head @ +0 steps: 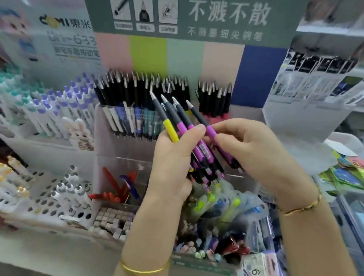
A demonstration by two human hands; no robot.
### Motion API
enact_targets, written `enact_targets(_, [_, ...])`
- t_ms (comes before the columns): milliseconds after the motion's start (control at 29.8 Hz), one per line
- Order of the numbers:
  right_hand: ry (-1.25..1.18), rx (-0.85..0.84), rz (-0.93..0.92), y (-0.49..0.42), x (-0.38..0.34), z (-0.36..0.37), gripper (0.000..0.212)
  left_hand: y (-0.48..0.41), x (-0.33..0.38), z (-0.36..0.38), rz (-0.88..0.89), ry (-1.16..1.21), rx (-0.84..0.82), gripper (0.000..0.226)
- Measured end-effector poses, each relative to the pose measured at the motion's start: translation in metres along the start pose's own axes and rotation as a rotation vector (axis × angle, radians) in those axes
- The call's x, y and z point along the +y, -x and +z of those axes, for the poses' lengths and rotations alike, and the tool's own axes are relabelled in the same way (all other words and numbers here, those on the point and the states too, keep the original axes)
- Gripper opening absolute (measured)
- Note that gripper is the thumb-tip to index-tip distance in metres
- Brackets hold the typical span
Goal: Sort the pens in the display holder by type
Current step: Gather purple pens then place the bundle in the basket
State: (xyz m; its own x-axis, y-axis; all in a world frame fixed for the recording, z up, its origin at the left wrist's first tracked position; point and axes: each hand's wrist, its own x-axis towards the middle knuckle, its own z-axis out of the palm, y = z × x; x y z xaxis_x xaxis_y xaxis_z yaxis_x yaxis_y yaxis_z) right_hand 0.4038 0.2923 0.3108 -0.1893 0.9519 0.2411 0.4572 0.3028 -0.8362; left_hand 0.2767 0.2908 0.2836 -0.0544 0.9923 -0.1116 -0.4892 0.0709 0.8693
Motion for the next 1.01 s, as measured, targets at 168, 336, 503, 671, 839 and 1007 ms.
enact_targets(168, [-0.050,0.379,0.048,-0.022,0.008,-0.012,0.010,-0.012,0.007,-0.003,-0.062,-0.027,-0.103,0.032])
enact_targets(336, [0.328,0.628,0.029,-0.050,0.003,-0.031,0.018,-0.015,0.006,-0.002,-0.090,0.012,-0.189,0.026])
enact_targets(503, [0.726,0.519,0.219,-0.065,0.017,-0.028,0.023,-0.014,0.001,0.002,-0.105,-0.001,-0.263,0.021])
enact_targets(671, [1.027,0.497,0.296,-0.068,0.028,-0.012,0.014,-0.011,-0.001,0.007,-0.125,0.031,-0.268,0.032])
enact_targets(839, [1.057,0.414,0.287,-0.068,0.025,-0.016,0.010,-0.011,-0.001,0.008,-0.142,-0.022,-0.242,0.013])
enact_targets(1007, [0.711,0.523,0.121,-0.045,0.010,-0.024,0.035,-0.011,-0.002,0.011,-0.121,0.014,-0.232,0.012])
